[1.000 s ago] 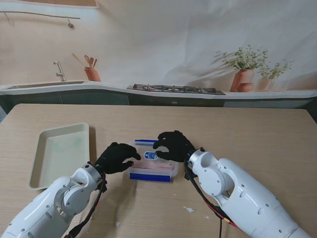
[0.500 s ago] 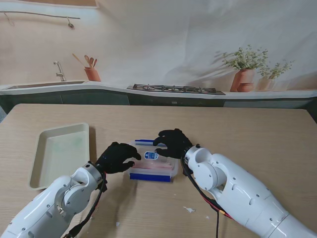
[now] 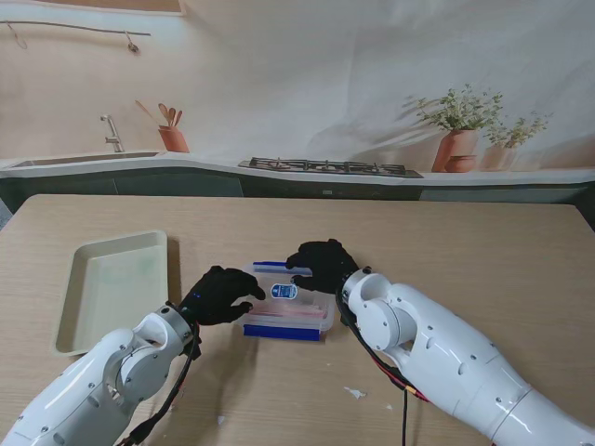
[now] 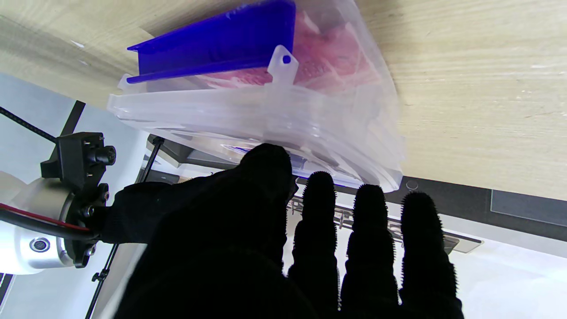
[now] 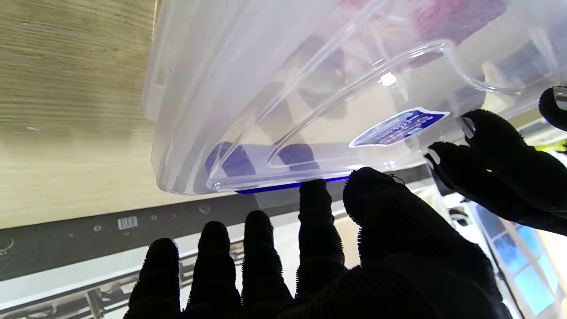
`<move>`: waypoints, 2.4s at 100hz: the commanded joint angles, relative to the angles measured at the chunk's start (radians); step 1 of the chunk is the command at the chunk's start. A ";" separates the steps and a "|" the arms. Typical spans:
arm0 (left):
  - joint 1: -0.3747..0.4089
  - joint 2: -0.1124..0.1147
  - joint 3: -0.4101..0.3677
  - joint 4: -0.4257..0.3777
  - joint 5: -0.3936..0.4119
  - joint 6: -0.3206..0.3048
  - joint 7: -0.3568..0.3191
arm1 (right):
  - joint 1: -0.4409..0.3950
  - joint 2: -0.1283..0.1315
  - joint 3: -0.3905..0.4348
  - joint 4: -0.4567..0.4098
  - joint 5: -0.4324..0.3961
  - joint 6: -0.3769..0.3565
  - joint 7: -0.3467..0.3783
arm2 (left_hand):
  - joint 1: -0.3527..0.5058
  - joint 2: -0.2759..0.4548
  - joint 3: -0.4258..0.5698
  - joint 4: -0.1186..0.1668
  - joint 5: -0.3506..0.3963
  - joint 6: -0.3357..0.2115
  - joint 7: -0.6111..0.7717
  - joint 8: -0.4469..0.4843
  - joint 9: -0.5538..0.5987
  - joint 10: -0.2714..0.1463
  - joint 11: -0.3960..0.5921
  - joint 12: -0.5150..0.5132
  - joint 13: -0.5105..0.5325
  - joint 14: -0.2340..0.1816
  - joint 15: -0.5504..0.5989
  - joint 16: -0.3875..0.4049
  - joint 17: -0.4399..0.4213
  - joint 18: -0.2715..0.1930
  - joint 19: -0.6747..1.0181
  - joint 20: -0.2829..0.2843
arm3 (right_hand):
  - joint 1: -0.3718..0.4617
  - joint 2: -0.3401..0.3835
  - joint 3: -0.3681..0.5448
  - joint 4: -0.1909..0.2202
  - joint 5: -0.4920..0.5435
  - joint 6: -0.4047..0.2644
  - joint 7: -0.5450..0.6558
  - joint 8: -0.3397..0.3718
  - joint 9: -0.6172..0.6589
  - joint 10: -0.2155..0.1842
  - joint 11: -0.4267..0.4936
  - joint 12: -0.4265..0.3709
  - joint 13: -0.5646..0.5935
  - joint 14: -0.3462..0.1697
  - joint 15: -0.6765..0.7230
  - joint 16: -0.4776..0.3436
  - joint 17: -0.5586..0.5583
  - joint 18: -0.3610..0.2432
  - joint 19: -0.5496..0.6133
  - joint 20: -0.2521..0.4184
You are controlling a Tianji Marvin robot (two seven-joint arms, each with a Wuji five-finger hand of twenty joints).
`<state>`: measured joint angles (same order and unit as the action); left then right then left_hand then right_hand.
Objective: Separate the bacon slices onto the tray
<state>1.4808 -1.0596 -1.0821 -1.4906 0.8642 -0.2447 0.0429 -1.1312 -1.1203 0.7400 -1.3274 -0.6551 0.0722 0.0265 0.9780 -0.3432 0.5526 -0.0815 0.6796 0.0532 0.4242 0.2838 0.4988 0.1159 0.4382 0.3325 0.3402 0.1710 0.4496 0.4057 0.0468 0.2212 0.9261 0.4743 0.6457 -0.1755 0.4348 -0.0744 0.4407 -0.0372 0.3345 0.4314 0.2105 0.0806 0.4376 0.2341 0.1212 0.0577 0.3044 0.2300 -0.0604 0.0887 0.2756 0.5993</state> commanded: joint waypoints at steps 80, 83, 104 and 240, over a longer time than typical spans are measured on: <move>0.010 0.008 0.018 0.034 0.025 -0.005 -0.046 | 0.032 -0.005 -0.058 0.035 -0.037 0.087 0.035 | -0.070 -0.048 0.074 -0.039 0.034 0.017 0.022 0.002 0.001 0.013 0.000 0.008 0.054 0.025 0.044 0.014 0.001 0.005 0.030 0.012 | -0.022 -0.024 0.010 0.017 -0.109 0.148 -0.037 -0.070 -0.032 -0.017 -0.052 -0.018 -0.002 0.001 -0.020 -0.015 -0.032 -0.015 0.003 0.022; 0.010 0.008 0.018 0.034 0.026 -0.005 -0.046 | 0.032 -0.005 -0.058 0.035 -0.037 0.088 0.036 | -0.070 -0.048 0.076 -0.039 0.033 0.017 0.021 0.001 0.001 0.013 0.000 0.008 0.054 0.025 0.044 0.014 0.001 0.006 0.029 0.012 | -0.023 -0.028 0.011 0.017 -0.111 0.146 -0.035 -0.072 -0.032 -0.017 -0.053 -0.018 -0.002 0.002 -0.020 -0.015 -0.032 -0.016 0.003 0.022; 0.008 0.007 0.020 0.036 0.024 -0.007 -0.043 | 0.033 -0.006 -0.059 0.038 -0.036 0.087 0.034 | -0.074 -0.047 0.079 -0.040 0.033 0.016 0.022 0.002 0.001 0.012 0.000 0.008 0.054 0.023 0.043 0.013 0.001 0.006 0.030 0.012 | -0.036 -0.041 0.018 0.016 -0.121 0.140 -0.020 -0.079 -0.032 -0.016 -0.056 -0.019 -0.001 0.001 -0.018 -0.014 -0.031 -0.015 0.001 0.021; 0.134 -0.034 -0.173 -0.126 -0.020 0.057 0.112 | -0.196 0.021 0.232 -0.155 -0.152 -0.098 -0.084 | -0.402 0.051 -0.083 0.022 0.031 0.168 0.242 0.183 -0.030 0.065 0.120 0.170 -0.058 0.101 0.093 0.179 -0.137 0.119 -0.050 -0.031 | -0.096 -0.014 0.013 0.003 0.170 0.177 0.175 0.036 -0.030 0.003 0.087 0.041 0.000 0.008 0.035 0.013 -0.019 -0.011 0.004 0.024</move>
<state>1.6038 -1.0949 -1.2427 -1.6121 0.8433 -0.2049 0.1679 -1.2822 -1.1116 0.9477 -1.4557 -0.8019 -0.0213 -0.0667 0.5882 -0.3270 0.5032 -0.0815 0.6712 0.2015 0.6480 0.4454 0.4588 0.1528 0.5501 0.4797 0.3033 0.2650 0.5406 0.5703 -0.0618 0.3200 0.9016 0.4587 0.5638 -0.2234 0.4361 -0.0760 0.5636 0.1146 0.4868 0.4415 0.2104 0.0803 0.4857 0.2634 0.1213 0.0582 0.3299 0.2311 -0.0726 0.0856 0.2757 0.6079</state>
